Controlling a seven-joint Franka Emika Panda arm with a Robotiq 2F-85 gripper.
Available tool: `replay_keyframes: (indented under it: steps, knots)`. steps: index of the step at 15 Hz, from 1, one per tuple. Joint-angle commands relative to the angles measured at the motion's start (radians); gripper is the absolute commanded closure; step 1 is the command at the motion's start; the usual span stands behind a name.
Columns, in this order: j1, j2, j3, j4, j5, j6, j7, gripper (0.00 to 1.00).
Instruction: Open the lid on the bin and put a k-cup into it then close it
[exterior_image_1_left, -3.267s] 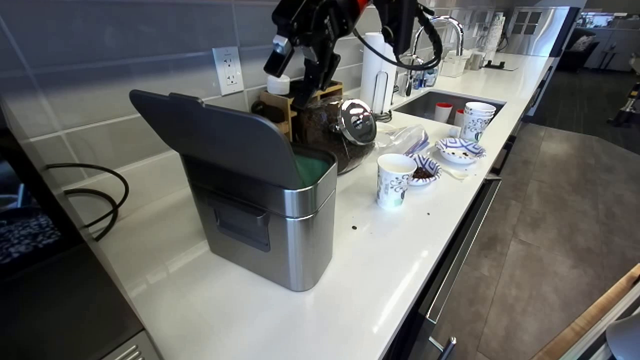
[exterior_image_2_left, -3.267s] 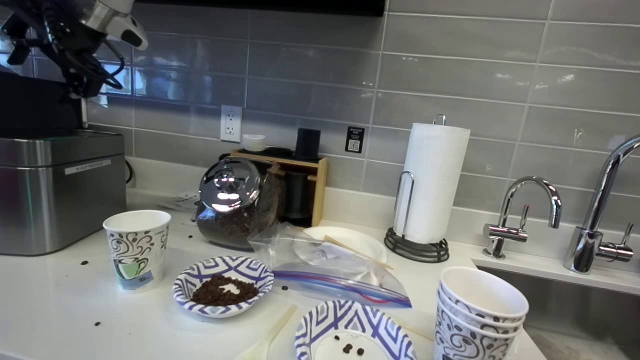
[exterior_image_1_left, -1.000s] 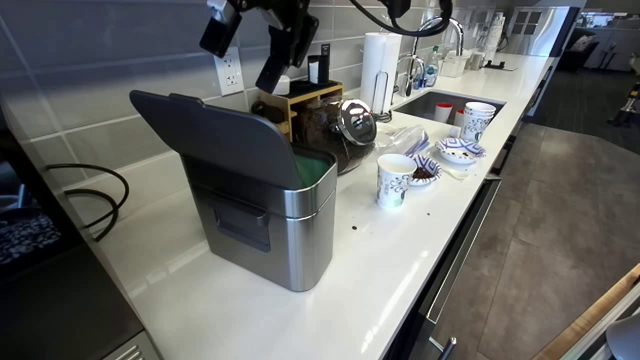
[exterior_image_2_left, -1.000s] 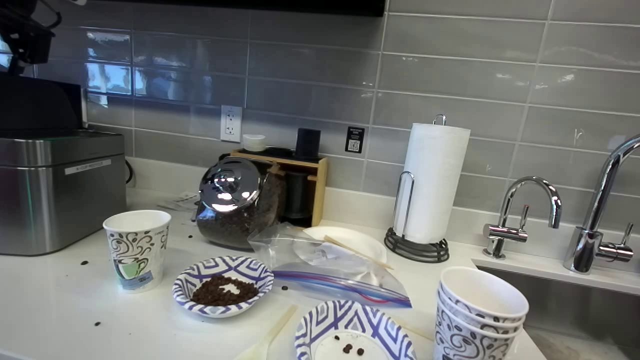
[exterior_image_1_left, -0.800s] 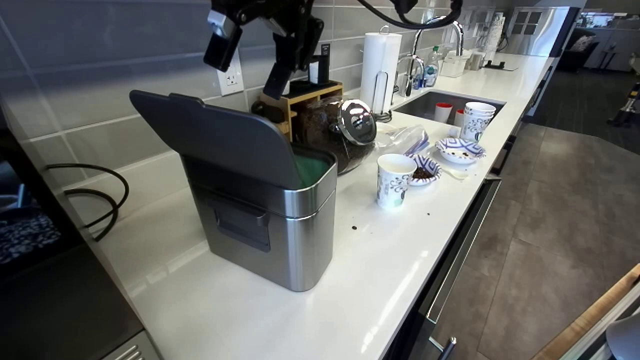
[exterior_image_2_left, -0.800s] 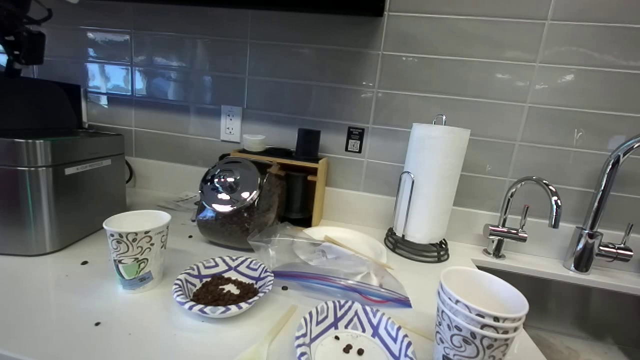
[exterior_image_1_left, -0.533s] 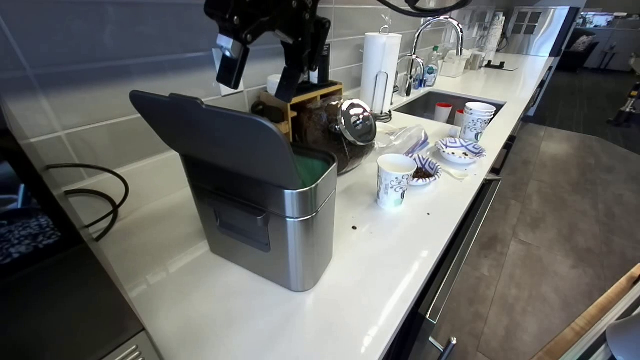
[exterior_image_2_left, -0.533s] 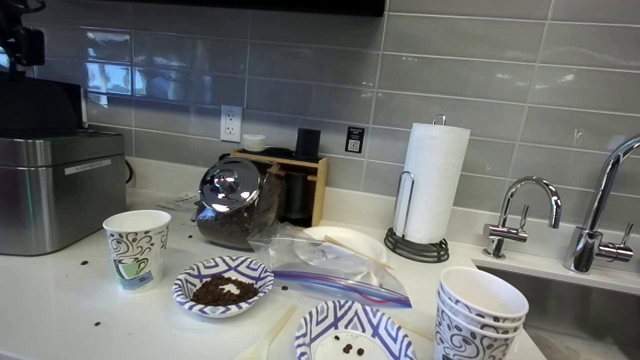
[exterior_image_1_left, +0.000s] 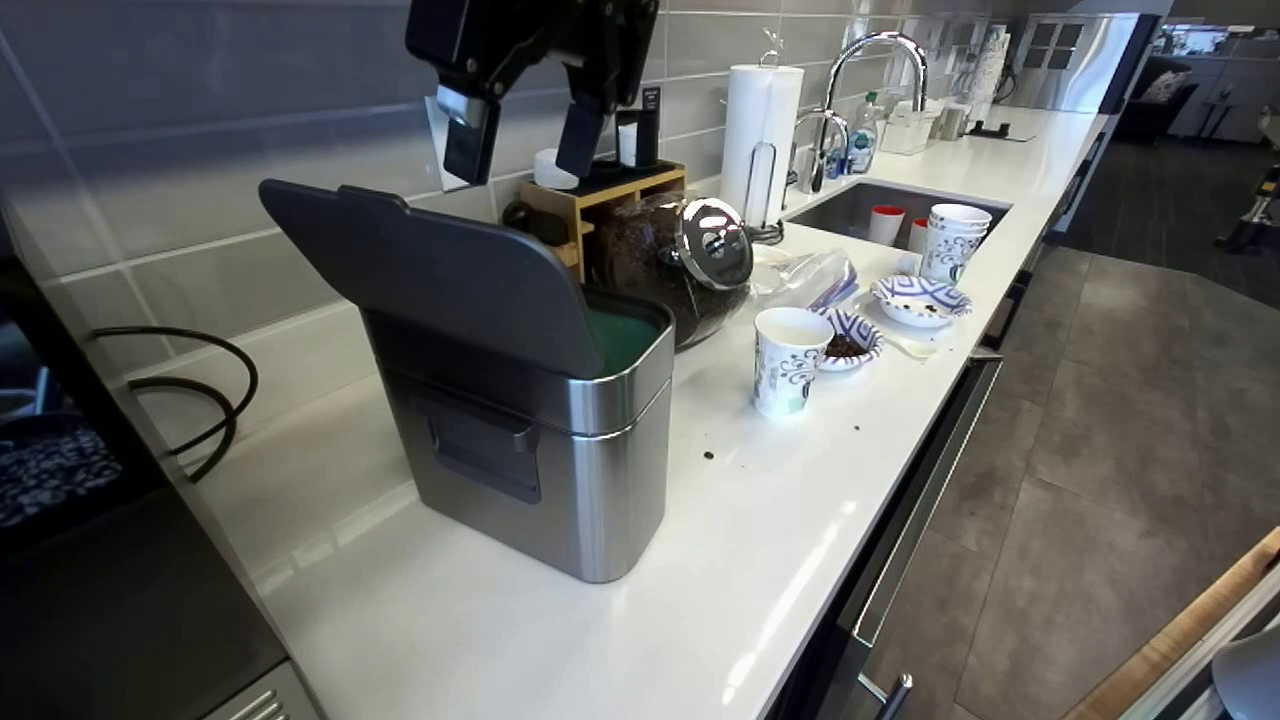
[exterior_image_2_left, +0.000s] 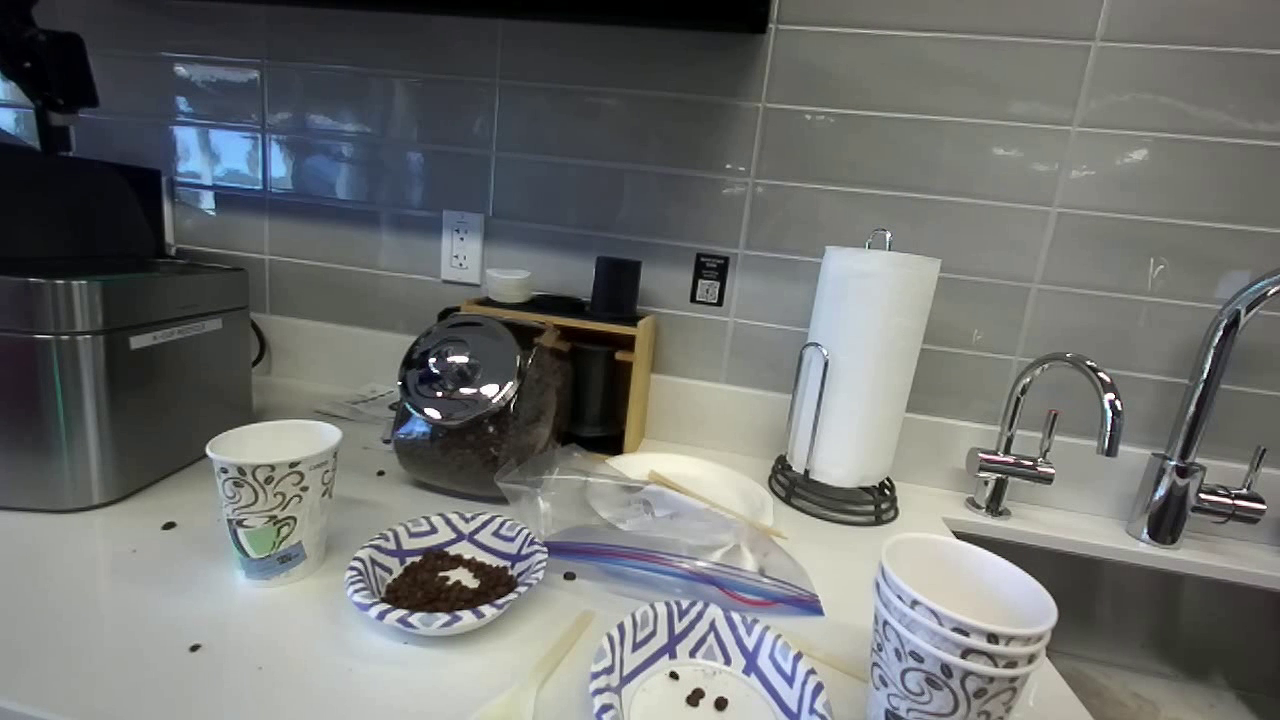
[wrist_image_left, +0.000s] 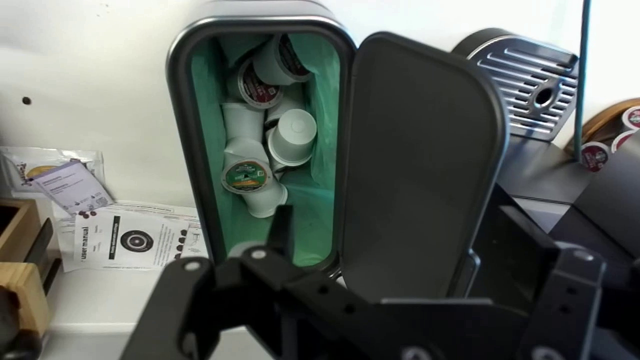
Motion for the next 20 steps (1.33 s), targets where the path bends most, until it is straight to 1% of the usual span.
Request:
replay_keyframes:
  steps: [1,3,5,7,10,12,15,20]
  knots:
    - [0.012,0.038,0.008,0.026,-0.064,0.012,0.033,0.0]
    - [0.014,0.059,0.009,0.045,-0.09,0.009,0.031,0.0]
    - [0.018,0.079,0.007,0.058,-0.108,0.032,0.024,0.0]
    - [0.023,0.094,0.006,0.069,-0.12,0.075,0.022,0.0]
    - [0.031,0.102,0.003,0.064,-0.115,0.173,0.018,0.0]
    - [0.034,0.114,0.001,0.069,-0.1,0.204,0.006,0.0]
    - [0.04,0.144,0.003,0.095,-0.081,0.219,-0.029,0.0]
    - [0.053,0.212,0.003,0.177,-0.055,0.176,-0.069,0.0]
